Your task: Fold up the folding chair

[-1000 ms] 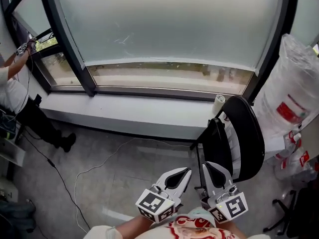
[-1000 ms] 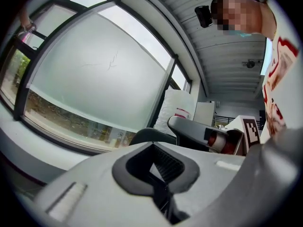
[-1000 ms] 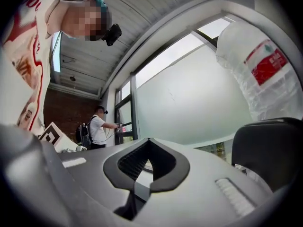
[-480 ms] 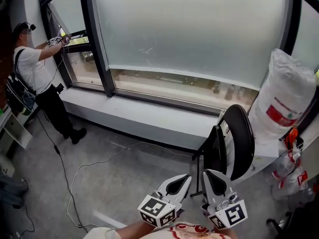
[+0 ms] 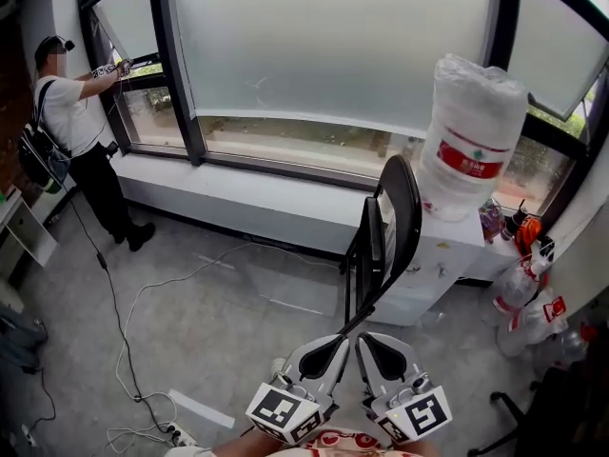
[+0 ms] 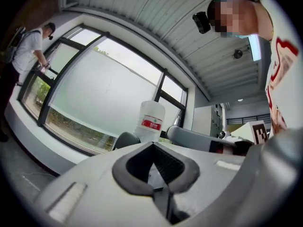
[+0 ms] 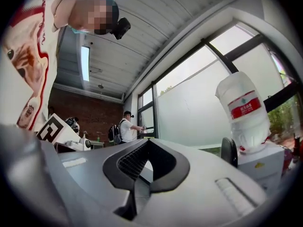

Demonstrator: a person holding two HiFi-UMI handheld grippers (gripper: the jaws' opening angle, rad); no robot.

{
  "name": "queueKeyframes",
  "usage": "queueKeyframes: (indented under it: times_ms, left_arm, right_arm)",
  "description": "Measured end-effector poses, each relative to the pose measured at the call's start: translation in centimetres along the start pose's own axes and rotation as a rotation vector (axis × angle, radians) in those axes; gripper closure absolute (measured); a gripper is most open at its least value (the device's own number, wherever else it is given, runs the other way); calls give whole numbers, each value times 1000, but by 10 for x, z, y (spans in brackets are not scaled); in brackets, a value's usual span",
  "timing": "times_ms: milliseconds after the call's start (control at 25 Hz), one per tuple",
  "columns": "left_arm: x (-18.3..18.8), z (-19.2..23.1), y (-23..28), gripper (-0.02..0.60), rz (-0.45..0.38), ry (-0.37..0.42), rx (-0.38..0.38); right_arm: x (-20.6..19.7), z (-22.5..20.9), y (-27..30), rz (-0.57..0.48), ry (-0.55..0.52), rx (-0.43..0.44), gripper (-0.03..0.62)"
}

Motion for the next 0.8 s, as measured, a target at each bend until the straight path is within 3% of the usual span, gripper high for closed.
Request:
queueKeyframes:
  times_ms: [120, 480, 680, 800]
  left_arm:
    - [0, -25, -18, 581, 11, 69, 20]
    - [11, -35, -110, 581, -11, 86, 25]
    - [21, -35, -193, 581, 14, 88, 43]
    - [6, -40, -245, 581, 36, 82, 55]
  right_arm:
    - [10, 16, -21, -27, 12, 26, 567]
    - [17, 99, -33, -24, -1, 53, 567]
    - [14, 174, -46, -29, -5, 2, 566]
    - [1, 226, -70, -16, 4, -27, 566]
Point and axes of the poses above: the fingertips, and each gripper's own axes: y forward along the fingers, z to its left, x out of its top, the point moved 6 cm from there along -y, backward along the fingers, and after that the axes turned 1 degree about z, right-handed, at the moved point
